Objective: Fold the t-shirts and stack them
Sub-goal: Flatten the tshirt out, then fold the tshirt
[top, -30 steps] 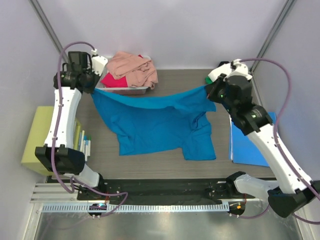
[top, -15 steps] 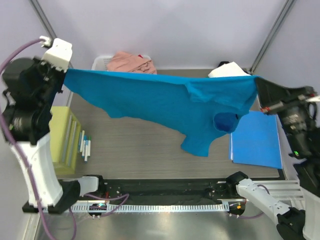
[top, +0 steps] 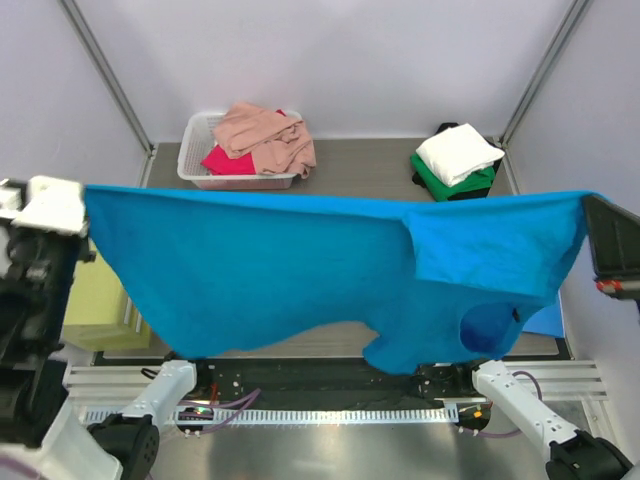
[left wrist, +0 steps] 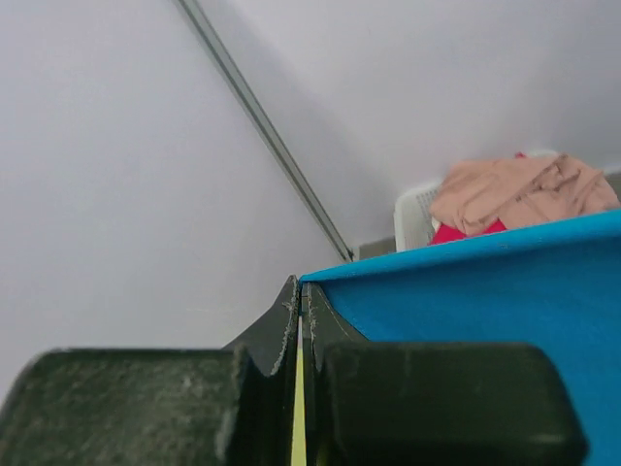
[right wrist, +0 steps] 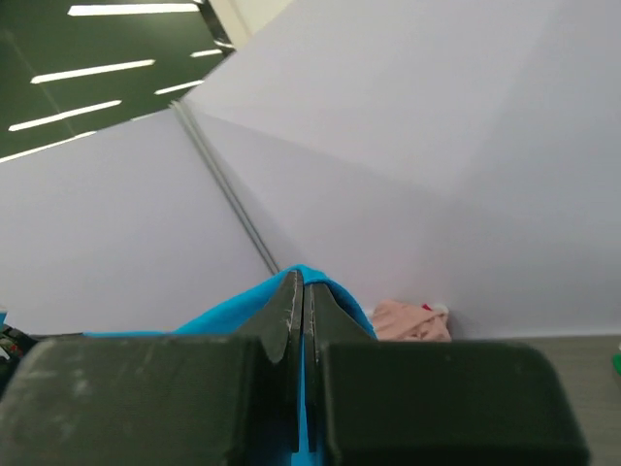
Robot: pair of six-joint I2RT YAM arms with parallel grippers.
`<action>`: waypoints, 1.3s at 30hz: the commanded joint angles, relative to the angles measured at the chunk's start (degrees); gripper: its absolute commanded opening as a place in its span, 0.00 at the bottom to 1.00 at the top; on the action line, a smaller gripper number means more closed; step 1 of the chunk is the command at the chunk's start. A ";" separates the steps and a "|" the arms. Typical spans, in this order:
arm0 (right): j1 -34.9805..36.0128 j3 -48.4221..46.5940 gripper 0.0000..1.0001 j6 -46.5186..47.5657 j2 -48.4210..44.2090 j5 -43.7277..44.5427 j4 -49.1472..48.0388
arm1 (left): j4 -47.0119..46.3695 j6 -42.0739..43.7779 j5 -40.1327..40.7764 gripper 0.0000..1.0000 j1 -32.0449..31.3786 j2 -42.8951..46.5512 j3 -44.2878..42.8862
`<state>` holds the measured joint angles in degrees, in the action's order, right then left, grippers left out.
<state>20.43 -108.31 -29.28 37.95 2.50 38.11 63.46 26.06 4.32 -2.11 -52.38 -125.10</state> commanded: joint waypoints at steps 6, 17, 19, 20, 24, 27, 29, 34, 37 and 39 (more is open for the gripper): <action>0.32 21.28 0.01 0.80 15.12 20.51 -3.20 | -15.28 -1.02 -1.33 0.00 0.44 -12.46 28.84; -13.38 31.68 0.01 -7.28 47.28 12.53 -22.19 | -18.47 2.85 1.83 0.00 0.35 -57.11 15.52; -14.01 30.62 0.01 -6.94 51.05 12.52 -24.03 | -18.11 3.20 3.85 0.00 0.35 -62.74 11.13; -14.18 29.75 0.01 -6.67 51.77 12.35 -24.83 | -18.11 3.81 4.38 0.00 0.35 -64.06 10.32; -14.88 25.27 0.01 -5.62 56.43 9.02 -26.15 | -18.28 3.99 4.83 0.00 0.26 -66.54 9.43; -15.06 20.78 0.01 -5.35 60.56 5.94 -25.02 | -19.25 4.00 3.68 0.00 0.35 -64.52 12.06; -15.15 19.11 0.01 -5.96 62.58 4.28 -24.05 | -19.78 4.17 2.90 0.00 0.35 -62.15 13.73; -15.06 21.64 0.01 -7.02 61.72 2.86 -23.43 | -19.87 4.43 0.61 0.00 0.35 -56.53 20.59; -15.15 25.86 0.01 -6.85 58.64 3.56 -24.31 | -20.92 4.78 -0.80 0.00 0.26 -53.18 24.45; -15.06 27.89 0.01 -6.76 57.50 3.82 -24.75 | -21.45 4.52 -0.80 0.00 0.26 -52.12 25.78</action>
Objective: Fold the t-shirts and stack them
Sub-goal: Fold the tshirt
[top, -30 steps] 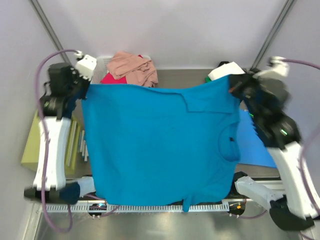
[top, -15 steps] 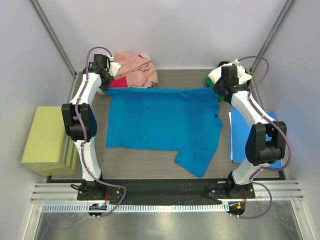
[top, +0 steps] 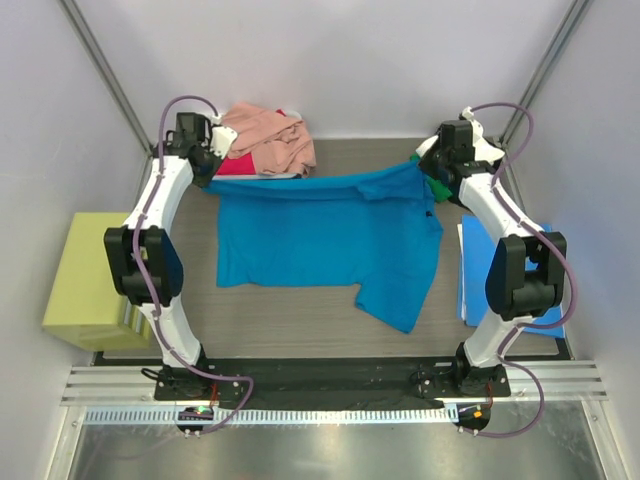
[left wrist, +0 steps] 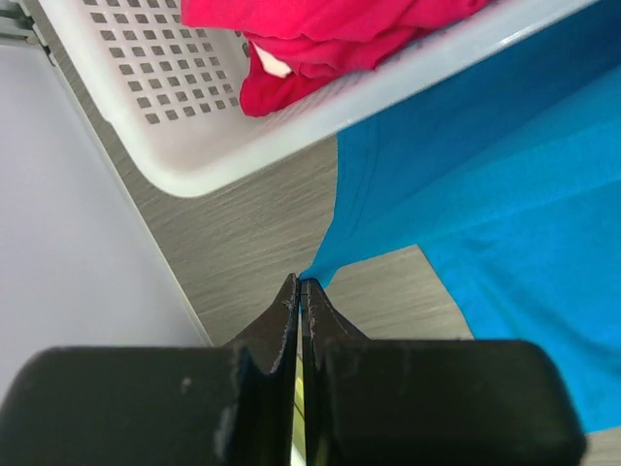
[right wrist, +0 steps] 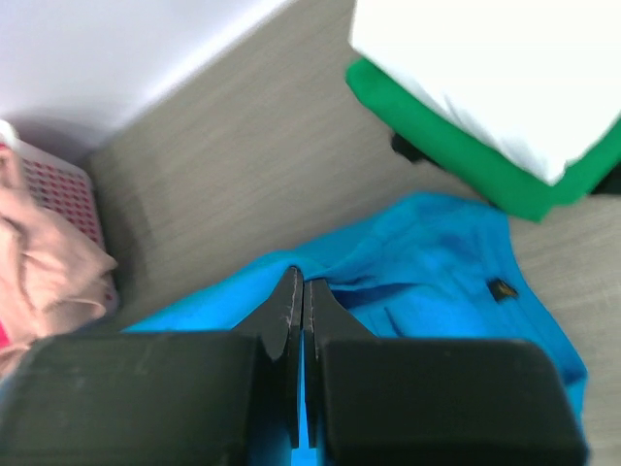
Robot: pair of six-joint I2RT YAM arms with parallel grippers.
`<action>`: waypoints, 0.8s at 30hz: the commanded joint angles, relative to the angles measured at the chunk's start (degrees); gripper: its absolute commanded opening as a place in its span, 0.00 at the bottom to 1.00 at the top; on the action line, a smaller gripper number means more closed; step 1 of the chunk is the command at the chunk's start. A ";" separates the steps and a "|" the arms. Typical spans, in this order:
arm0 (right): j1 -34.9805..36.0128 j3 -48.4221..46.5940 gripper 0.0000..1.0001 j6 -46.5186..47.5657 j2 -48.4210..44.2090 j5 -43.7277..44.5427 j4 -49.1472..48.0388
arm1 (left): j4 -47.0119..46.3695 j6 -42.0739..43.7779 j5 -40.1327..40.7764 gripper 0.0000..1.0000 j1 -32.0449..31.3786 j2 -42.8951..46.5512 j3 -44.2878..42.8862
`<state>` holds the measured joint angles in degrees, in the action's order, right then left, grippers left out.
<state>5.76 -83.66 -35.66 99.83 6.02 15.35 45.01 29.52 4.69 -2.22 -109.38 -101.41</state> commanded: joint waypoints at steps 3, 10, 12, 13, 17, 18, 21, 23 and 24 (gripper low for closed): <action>-0.40 4.64 0.01 -1.16 -5.17 -0.22 -1.65 | -2.92 0.63 -0.74 0.00 0.37 4.97 3.05; -0.49 11.84 0.01 -3.71 -11.40 0.13 1.69 | -1.60 -0.25 -3.81 0.00 -0.42 7.34 8.85; -0.49 12.73 0.01 -4.15 -12.11 1.27 3.88 | -0.55 0.45 -4.16 0.00 -1.12 7.52 9.65; -0.49 12.64 0.01 -4.94 -12.38 1.88 4.94 | 2.33 0.89 -6.68 0.00 -1.21 7.08 9.39; -0.40 10.63 0.18 -5.82 -11.86 1.46 9.77 | 10.43 2.38 -9.87 0.00 -1.56 5.32 5.01; -0.40 10.19 0.32 -6.00 -11.33 0.84 11.96 | 11.66 2.56 -10.05 0.00 -1.56 5.15 4.21; -0.40 9.30 0.55 -6.79 -9.22 -3.71 15.22 | 15.71 3.26 -10.05 0.00 -1.65 4.18 1.04; -0.40 10.00 0.81 -7.40 -8.95 -5.14 15.76 | 17.03 3.88 -10.05 0.07 -1.56 3.66 -0.89; -0.40 10.09 0.89 -7.58 -9.13 -7.84 16.28 | 19.30 4.32 -10.31 0.29 -1.56 3.39 -1.68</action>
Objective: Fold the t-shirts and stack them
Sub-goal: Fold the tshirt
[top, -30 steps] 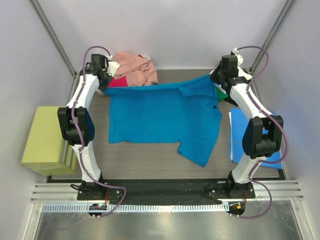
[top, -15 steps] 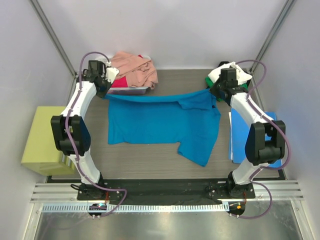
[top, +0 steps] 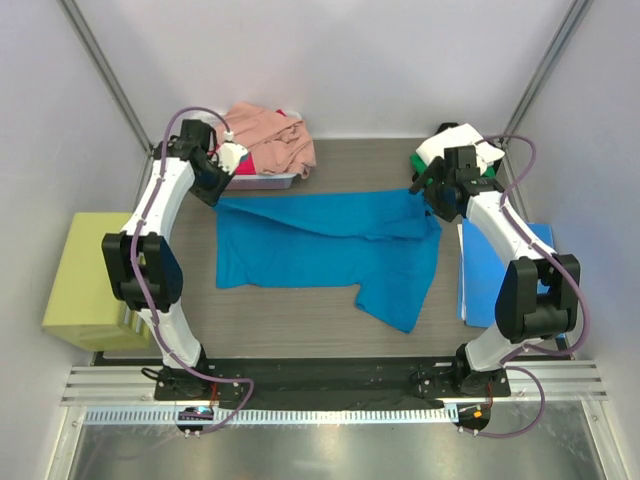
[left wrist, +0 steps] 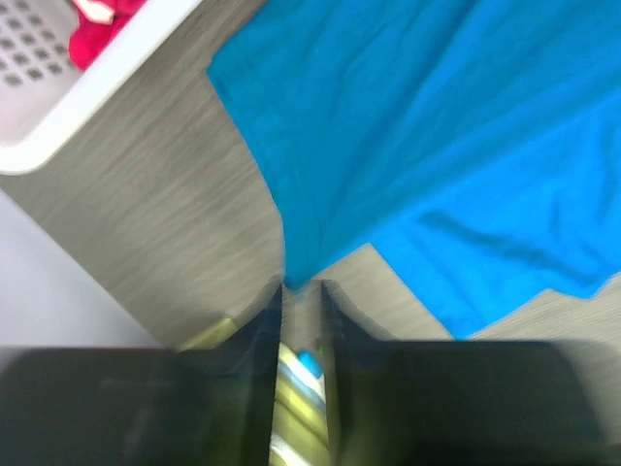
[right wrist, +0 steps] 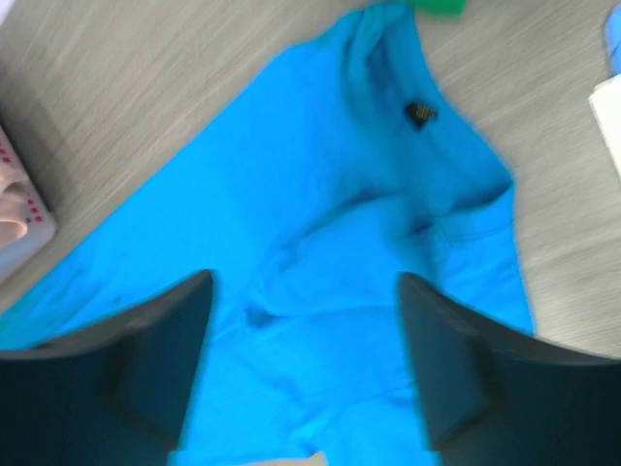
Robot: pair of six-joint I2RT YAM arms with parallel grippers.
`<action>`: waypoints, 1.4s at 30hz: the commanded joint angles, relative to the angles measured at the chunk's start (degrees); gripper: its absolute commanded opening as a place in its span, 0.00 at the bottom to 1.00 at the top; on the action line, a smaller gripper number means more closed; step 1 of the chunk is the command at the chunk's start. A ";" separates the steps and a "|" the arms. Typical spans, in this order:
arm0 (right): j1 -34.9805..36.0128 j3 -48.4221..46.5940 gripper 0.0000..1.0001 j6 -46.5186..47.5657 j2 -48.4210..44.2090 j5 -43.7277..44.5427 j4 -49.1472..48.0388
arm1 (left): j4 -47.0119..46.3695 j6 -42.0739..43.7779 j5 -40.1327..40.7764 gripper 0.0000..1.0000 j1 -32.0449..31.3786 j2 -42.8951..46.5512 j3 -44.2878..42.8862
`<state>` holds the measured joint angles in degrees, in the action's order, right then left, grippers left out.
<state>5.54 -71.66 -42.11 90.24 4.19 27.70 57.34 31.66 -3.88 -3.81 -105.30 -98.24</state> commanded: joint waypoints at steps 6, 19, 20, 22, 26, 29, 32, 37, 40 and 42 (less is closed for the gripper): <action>-0.18 -6.29 0.91 -1.05 0.10 -5.42 3.50 | 7.88 2.88 -1.92 0.88 0.03 -0.35 -7.23; -0.09 -20.18 0.85 -3.59 22.42 -18.68 -5.03 | -4.52 -12.31 -5.34 1.00 -3.74 -6.05 -8.19; -0.09 -20.54 0.84 -3.86 25.22 -20.17 -5.55 | -4.17 -14.59 -6.04 1.00 -3.74 -7.28 -8.90; -0.18 -20.72 0.83 -4.73 27.09 -21.84 -6.43 | -2.60 -15.75 -7.98 1.00 -4.01 -10.78 -11.17; -0.09 -18.52 0.81 -6.14 29.38 -24.31 -9.24 | -2.05 -17.16 -9.66 0.98 -4.53 -12.92 -10.14; 0.43 -15.45 0.80 -5.97 28.42 -23.44 -10.04 | -3.81 -17.33 -9.48 0.98 -4.97 -12.30 -6.27; 1.05 -12.64 0.80 -5.53 26.40 -21.59 -10.30 | -3.73 -17.07 -9.57 0.98 -5.41 -11.87 -3.99; 2.63 -6.57 0.80 -4.65 23.15 -18.60 -11.18 | -5.13 -16.81 -9.22 0.97 -5.85 -9.67 1.37; 3.33 -1.04 0.79 -4.39 20.87 -18.16 -12.75 | -5.48 -16.11 -9.04 0.97 -6.38 -8.61 4.45; 4.65 3.34 0.79 -3.60 19.37 -17.46 -13.20 | -5.23 -14.44 -9.13 0.97 -6.99 -8.00 6.99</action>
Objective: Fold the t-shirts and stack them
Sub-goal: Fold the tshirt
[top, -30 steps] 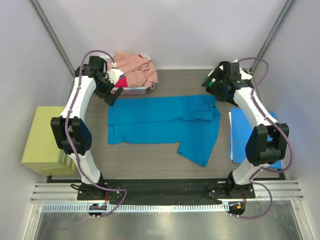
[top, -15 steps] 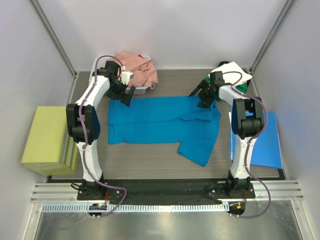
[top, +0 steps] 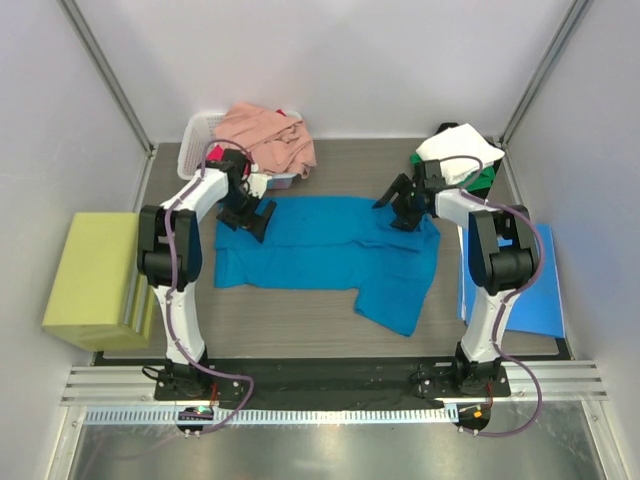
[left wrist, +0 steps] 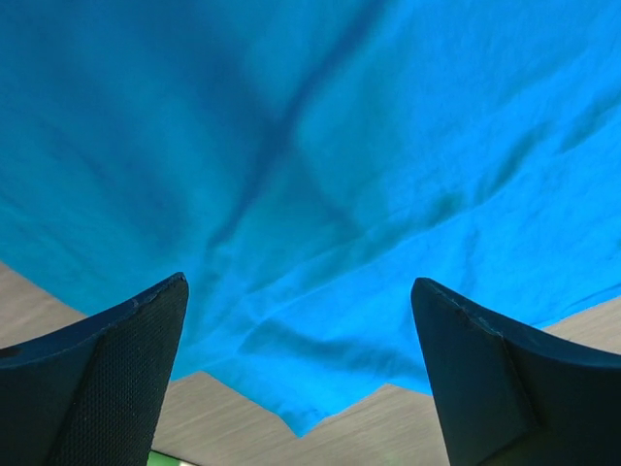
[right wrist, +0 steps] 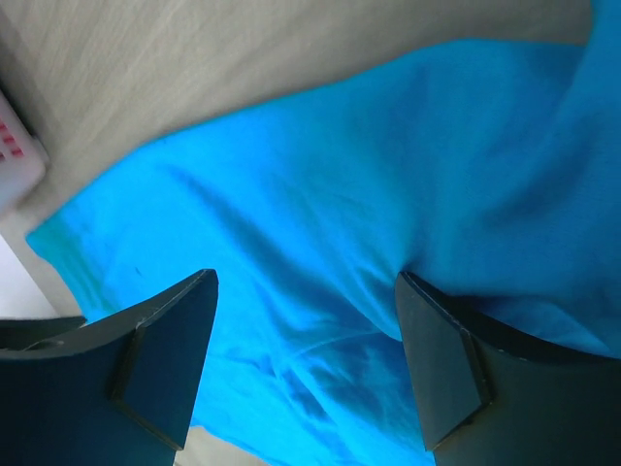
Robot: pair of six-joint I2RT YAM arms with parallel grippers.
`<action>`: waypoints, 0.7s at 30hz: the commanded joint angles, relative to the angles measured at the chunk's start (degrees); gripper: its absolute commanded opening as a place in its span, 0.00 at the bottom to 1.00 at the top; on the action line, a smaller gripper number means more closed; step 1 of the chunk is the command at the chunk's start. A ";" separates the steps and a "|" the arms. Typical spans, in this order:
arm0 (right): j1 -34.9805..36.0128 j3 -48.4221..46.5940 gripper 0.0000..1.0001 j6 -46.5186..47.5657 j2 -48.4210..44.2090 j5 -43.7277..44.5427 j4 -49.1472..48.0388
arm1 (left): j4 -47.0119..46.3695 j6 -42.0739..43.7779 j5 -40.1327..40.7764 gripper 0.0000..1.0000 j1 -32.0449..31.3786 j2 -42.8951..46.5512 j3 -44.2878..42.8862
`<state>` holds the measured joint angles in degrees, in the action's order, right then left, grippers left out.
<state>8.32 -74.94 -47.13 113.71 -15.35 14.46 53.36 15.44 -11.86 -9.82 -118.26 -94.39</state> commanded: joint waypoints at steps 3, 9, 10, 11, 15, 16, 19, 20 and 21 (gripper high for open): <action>2.76 11.47 0.79 2.48 -6.92 3.23 -0.04 | -0.63 5.47 -0.36 0.95 -1.86 5.93 6.84; 2.67 14.12 0.79 4.16 -10.96 6.13 -0.04 | 3.06 11.18 -1.33 0.92 -1.78 9.62 11.33; 2.76 13.68 0.79 4.07 -10.79 6.30 0.39 | 3.93 11.62 -1.33 0.92 -1.78 10.06 11.68; 2.76 13.15 0.79 3.98 -10.88 6.48 0.40 | 4.46 12.06 -1.24 0.91 -1.86 11.02 12.12; 2.50 9.82 0.79 4.33 -8.96 8.75 0.75 | 6.40 13.65 -1.59 0.91 -1.86 13.49 13.18; 2.23 9.03 0.80 4.42 -8.16 9.11 0.92 | 7.18 14.00 -1.68 0.91 -1.86 13.84 13.27; 0.13 4.64 0.80 3.72 -4.39 8.24 0.84 | 8.24 14.18 -1.94 0.90 -1.78 15.24 13.44; -0.66 1.67 0.80 3.80 -2.98 8.32 0.83 | 8.51 14.26 -2.03 0.90 -1.86 15.60 13.70; -0.93 0.16 0.80 3.89 -1.75 8.58 0.92 | 8.69 14.27 -2.20 0.90 -1.78 16.30 13.88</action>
<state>9.56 -68.25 -44.42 107.77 -10.04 15.25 59.55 27.77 -12.23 -11.73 -105.69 -81.17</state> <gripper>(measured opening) 0.797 0.901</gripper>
